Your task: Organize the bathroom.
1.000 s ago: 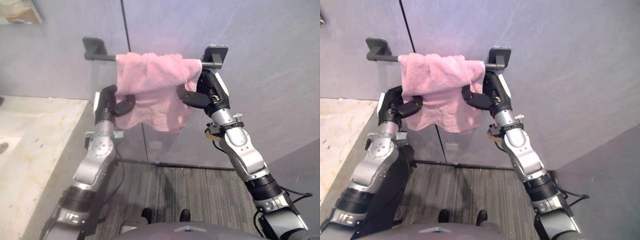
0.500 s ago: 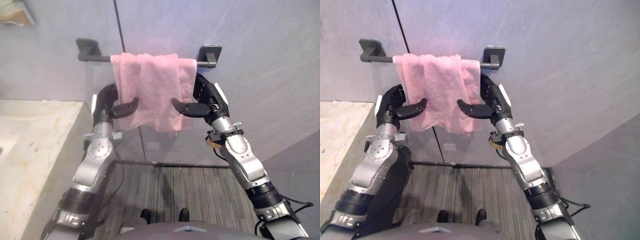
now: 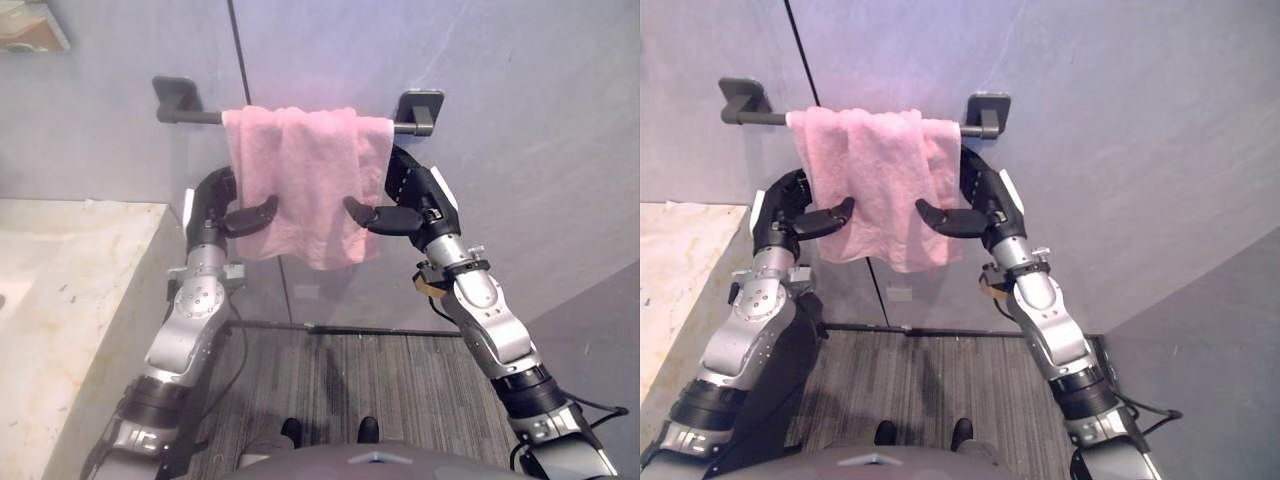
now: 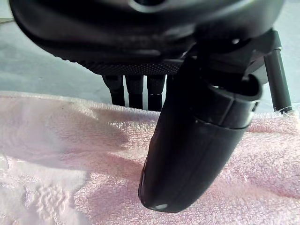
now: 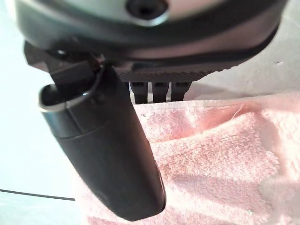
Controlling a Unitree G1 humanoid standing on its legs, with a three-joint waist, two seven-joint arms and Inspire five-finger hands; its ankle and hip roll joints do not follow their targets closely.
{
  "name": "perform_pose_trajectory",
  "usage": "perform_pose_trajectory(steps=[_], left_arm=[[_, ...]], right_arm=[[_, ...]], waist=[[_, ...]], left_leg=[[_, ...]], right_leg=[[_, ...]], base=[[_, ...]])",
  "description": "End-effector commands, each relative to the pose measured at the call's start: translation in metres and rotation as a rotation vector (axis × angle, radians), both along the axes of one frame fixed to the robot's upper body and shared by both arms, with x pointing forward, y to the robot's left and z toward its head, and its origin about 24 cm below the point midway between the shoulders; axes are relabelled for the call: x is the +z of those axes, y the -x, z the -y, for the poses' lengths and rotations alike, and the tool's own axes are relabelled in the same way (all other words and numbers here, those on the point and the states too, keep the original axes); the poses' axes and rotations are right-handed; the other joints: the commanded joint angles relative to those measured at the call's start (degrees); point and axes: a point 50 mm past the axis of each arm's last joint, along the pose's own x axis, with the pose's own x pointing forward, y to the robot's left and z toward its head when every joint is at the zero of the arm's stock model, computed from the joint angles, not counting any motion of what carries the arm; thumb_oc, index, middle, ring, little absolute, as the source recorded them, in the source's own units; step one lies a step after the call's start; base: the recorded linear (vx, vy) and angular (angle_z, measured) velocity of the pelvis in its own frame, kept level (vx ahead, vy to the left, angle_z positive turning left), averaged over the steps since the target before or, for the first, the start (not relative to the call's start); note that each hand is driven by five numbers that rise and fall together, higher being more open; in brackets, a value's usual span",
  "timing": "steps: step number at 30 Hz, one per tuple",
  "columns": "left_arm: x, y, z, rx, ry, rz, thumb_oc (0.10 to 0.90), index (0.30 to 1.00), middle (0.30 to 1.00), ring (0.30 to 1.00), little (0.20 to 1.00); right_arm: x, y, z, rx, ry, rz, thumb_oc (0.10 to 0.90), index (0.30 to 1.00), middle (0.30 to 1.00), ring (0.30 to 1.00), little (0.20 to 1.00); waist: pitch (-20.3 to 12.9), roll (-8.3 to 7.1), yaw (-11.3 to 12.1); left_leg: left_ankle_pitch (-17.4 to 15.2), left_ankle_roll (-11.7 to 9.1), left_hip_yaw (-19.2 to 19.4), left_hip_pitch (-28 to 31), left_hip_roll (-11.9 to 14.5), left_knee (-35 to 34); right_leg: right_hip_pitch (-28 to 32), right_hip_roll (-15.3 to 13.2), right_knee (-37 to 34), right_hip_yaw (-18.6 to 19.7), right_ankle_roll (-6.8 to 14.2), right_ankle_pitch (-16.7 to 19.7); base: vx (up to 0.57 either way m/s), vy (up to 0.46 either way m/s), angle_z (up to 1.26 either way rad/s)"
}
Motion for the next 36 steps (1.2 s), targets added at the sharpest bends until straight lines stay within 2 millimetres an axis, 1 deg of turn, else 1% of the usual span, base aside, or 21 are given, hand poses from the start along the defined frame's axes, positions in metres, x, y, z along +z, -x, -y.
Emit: perform_pose_trajectory(steps=[1,4,12,13,14,15,17,18,20,22,33,36], left_arm=[[0.033,-0.008,-0.016,0.053,-0.095,0.191,0.8,0.9,0.9,0.9,0.9],[0.032,-0.006,-0.02,0.067,-0.1,0.189,0.8,0.9,0.9,0.9,0.9],[0.03,-0.007,-0.022,0.088,-0.111,0.182,0.8,0.9,0.9,0.9,0.9],[0.03,-0.007,-0.022,0.086,-0.112,0.183,0.8,0.9,0.9,0.9,0.9],[0.03,-0.008,-0.021,0.081,-0.112,0.183,0.8,0.9,0.9,0.9,0.9],[0.031,-0.008,-0.019,0.078,-0.115,0.184,0.8,0.9,0.9,0.9,0.9],[0.031,-0.01,-0.016,0.07,-0.117,0.183,0.8,0.9,0.9,0.9,0.9],[0.031,-0.01,-0.016,0.07,-0.117,0.184,0.8,0.9,0.9,0.9,0.9],[0.03,-0.01,-0.015,0.068,-0.118,0.185,0.8,0.9,0.9,0.9,0.9],[0.029,-0.01,-0.015,0.064,-0.118,0.184,0.8,0.9,0.9,0.9,0.9],[0.029,-0.008,-0.019,0.069,-0.112,0.187,0.8,0.9,0.9,0.9,0.9],[0.03,-0.006,-0.024,0.082,-0.115,0.193,0.8,0.9,0.9,0.9,0.9]], right_arm=[[0.051,0.007,0.021,-0.039,-0.07,0.279,0.8,0.9,0.9,0.9,0.9],[0.05,0.01,0.027,-0.052,-0.082,0.285,0.8,0.9,0.9,0.9,0.9],[0.046,0.011,0.027,-0.041,-0.096,0.266,0.8,0.9,0.9,0.9,0.9],[0.046,0.01,0.025,-0.032,-0.094,0.262,0.748,0.822,0.822,0.822,0.822],[0.046,0.008,0.022,-0.018,-0.1,0.26,0.731,0.796,0.796,0.796,0.796],[0.046,0.007,0.02,-0.009,-0.101,0.26,0.736,0.804,0.804,0.804,0.804],[0.048,0.005,0.017,-0.005,-0.105,0.267,0.7,0.749,0.749,0.749,0.749],[0.048,0.005,0.017,-0.005,-0.106,0.269,0.69,0.735,0.735,0.735,0.735],[0.049,0.004,0.016,-0.007,-0.108,0.273,0.69,0.735,0.735,0.735,0.735],[0.052,0.002,0.016,-0.024,-0.097,0.293,0.4,0.3,0.3,0.3,0.3],[0.05,0.002,0.024,-0.063,-0.078,0.29,0.4,0.3,0.3,0.3,0.3],[0.048,0.006,0.034,-0.109,-0.05,0.292,0.4,0.3,0.3,0.3,0.3]], waist=[[-4.96,-0.91,-0.91],[-4.76,-0.93,-1.21],[-4.77,-0.89,-1.6],[-4.74,-0.9,-1.52],[-4.72,-0.87,-1.37],[-4.74,-0.88,-1.27],[-4.79,-0.92,-1.03],[-4.77,-0.93,-1.02],[-4.76,-0.94,-0.89],[-4.87,-1.02,-0.6],[-4.98,-1.02,-0.53],[-4.94,-1.06,-1.01]], left_leg=[[-2.55,2.01,5.06,0.43,-1.76,-0.02],[-2.6,2.08,5.16,0.54,-1.7,-0.02],[-2.37,1.94,5.23,0.33,-1.58,-0.02],[-2.34,1.94,5.24,0.31,-1.54,-0.02],[-2.25,1.9,5.2,0.27,-1.51,-0.02],[-2.22,1.86,5.15,0.25,-1.5,-0.02],[-2.19,1.82,5.09,0.25,-1.46,-0.02],[-2.18,1.81,5.08,0.25,-1.45,-0.02],[-2.19,1.79,5.0,0.24,-1.44,-0.02],[-2.21,1.74,4.83,0.19,-1.44,-0.02],[-2.19,1.83,4.81,0.17,-1.48,-0.02],[-2.25,1.86,5.05,0.16,-1.5,-0.02]], right_leg=[[2.6,-0.07,-0.28,-0.85,2.33,-2.01],[2.6,0.0,-0.28,-0.65,2.32,-1.94],[2.4,0.23,-0.28,-0.17,2.25,-1.9],[2.38,0.23,-0.28,-0.2,2.23,-1.86],[2.38,0.22,-0.28,-0.33,2.21,-1.85],[2.4,0.22,-0.28,-0.4,2.21,-1.87],[2.47,0.2,-0.28,-0.58,2.16,-1.91],[2.48,0.2,-0.28,-0.6,2.15,-1.92],[2.52,0.19,-0.28,-0.68,2.12,-1.95],[2.59,0.14,-0.28,-1.0,2.11,-2.01],[2.62,0.09,-0.28,-1.13,2.05,-2.09],[2.55,0.15,-0.28,-0.77,2.1,-2.06]], base=[[0.0,0.0,0.0],[0.0,0.0,0.0],[-0.01,-0.005,-0.02],[0.0,0.0,0.0],[0.0,0.0,0.0],[0.0,0.0,0.0],[0.0,0.0,0.0],[0.0,0.0,0.0],[0.0,0.0,0.0],[0.0,0.0,0.0],[0.0,0.001,0.0],[0.0,0.0,0.0]])
